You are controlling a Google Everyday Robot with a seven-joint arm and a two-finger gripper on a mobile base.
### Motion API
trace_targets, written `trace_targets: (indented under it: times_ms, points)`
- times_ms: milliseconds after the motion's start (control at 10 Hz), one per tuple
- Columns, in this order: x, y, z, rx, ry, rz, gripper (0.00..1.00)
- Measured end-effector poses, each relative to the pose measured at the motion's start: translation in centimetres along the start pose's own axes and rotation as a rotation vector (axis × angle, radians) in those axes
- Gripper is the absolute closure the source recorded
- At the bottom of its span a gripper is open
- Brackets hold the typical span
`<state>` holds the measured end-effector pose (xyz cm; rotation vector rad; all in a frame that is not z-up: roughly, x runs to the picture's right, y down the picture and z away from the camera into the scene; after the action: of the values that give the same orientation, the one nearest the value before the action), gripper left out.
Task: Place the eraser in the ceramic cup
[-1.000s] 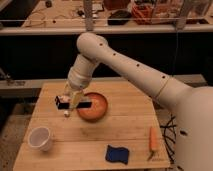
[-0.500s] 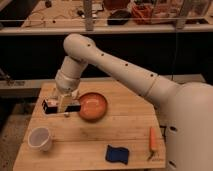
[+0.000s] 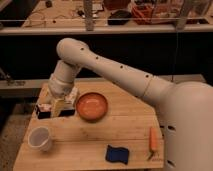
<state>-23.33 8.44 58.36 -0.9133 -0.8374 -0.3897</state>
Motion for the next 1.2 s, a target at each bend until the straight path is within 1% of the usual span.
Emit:
trace_targets:
  times_ms: [400, 700, 900, 1200]
  points:
    - [-0.9, 0.1, 1.2, -0.017, 0.0, -0.01, 1.0]
    - [-2.5, -0.2, 3.5, -0.035, -0.007, -0.01, 1.0]
    - [-2.4, 0.1, 3.9, -0.041, -0.009, -0.008, 1.0]
    - [-3.1, -0.7, 5.5, -0.051, -0.005, -0.009, 1.0]
